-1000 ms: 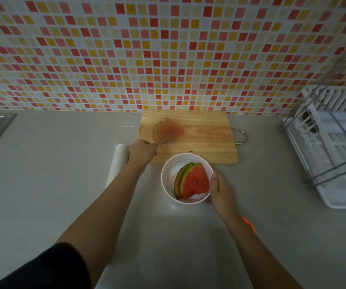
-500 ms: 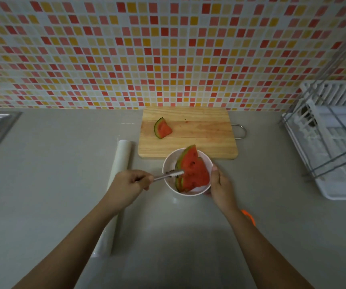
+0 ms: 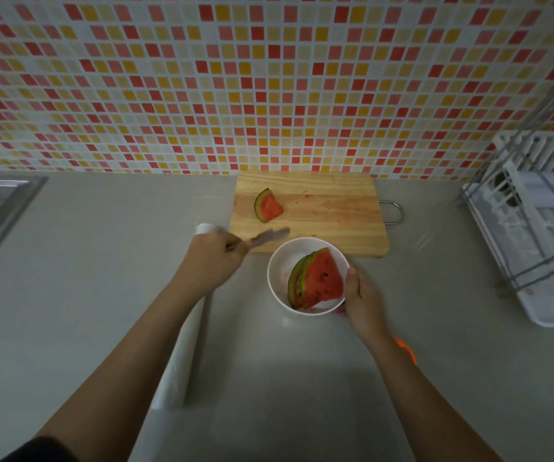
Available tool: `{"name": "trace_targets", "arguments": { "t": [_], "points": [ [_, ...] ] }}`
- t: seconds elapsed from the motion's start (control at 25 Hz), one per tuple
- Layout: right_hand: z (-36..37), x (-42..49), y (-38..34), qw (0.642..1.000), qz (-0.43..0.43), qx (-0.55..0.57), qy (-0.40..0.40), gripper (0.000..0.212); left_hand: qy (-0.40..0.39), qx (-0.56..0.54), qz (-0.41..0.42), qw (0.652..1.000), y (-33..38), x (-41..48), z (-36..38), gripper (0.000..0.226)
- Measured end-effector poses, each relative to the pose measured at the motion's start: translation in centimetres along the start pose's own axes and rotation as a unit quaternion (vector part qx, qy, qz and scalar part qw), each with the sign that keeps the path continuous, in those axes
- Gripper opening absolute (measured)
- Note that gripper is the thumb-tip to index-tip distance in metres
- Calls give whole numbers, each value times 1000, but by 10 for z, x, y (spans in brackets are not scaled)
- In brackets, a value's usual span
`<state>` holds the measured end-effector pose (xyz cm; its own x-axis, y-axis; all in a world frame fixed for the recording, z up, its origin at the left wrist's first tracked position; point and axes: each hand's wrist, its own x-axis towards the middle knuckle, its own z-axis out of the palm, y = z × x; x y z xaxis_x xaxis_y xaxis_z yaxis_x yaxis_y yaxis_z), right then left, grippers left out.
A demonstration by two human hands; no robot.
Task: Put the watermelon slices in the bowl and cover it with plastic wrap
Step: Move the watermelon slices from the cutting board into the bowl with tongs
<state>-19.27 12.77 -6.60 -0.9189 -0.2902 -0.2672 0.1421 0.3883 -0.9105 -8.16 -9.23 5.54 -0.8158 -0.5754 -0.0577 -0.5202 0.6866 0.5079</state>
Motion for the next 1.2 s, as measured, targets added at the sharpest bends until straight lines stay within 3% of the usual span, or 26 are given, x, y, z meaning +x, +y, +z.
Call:
{"name": "trace_targets", "arguments": {
  "t": [0.16,0.28,0.52,0.76,0.92,1.0,1.12,1.2],
  "points": [
    [0,5,4,1000,-5,-23,4,40,75,-82,-155,982,-5,47,37,41],
    [0,5,6,1000,0,-14,3,39,75,-84,-195,974,-5,67,61,35],
    [0,5,6,1000,4,0,2,35,118,-125,-154,973,-15,58,62,31],
    [2,3,4,1000,11,7,12,35,131,-174,-74,973,-20,-33,31,20],
    [1,3,2,1000,10,8,5,34,141,-8,87,986,-5,-66,40,4],
    [1,3,1,1000,11,6,1,34,130,69,123,981,6,-68,50,14],
    [0,2,-3,1000,12,1,-2,33,101,113,138,979,15,-66,66,19],
    [-1,0,-4,1000,4,0,-5,29,90,39,83,992,17,-65,69,8]
  ]
}}
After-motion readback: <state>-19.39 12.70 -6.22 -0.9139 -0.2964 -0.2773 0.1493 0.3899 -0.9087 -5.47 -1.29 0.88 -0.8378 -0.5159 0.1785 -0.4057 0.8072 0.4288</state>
